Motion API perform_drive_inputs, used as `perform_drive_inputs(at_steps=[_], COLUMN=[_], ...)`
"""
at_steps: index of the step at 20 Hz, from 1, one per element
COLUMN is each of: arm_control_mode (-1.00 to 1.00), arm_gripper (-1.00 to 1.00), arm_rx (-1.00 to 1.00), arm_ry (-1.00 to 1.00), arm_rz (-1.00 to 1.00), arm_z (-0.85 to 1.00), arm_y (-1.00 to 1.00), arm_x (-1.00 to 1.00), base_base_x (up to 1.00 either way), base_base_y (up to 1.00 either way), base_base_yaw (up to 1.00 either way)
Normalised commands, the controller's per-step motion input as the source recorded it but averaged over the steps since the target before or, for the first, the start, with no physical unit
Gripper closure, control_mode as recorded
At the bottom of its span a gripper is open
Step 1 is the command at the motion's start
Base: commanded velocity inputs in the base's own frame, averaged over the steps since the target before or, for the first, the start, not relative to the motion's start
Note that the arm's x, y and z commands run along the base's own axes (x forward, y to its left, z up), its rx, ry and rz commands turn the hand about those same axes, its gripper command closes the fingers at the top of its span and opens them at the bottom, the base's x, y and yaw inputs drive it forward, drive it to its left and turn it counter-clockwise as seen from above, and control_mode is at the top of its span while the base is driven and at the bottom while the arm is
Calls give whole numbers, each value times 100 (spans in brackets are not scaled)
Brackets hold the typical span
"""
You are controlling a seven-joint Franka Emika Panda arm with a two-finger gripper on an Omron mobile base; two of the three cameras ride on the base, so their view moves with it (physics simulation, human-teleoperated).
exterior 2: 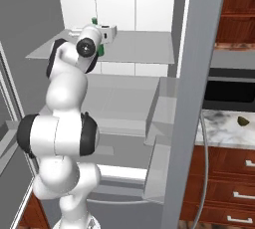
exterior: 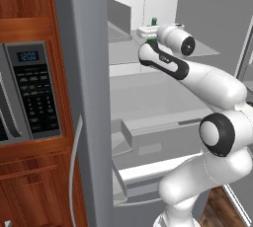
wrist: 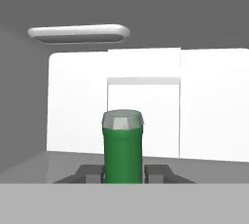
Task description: Place the beers on the top shelf of the fridge to keep them out of children's reach, and place the kiwi on lower shelves for easy access.
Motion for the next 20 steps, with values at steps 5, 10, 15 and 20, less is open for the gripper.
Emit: perform_drive_inputs(at_steps=[5,10,15,20], arm_control_mode=[-100,-100,-100,-100], arm_gripper=[100,100,100,-100], arm_rx=[0,0,0,0], arm_ry=[-4,-14,-8,0], arm_rz=[0,0,0,0], arm_z=[-3,-2,-4,-5], arm_y=[0,0,0,0], arm_x=[12,21,30,30], base_base_x=[0,0,0,0], base_base_y=[0,0,0,0], base_base_yaw=[0,0,0,0])
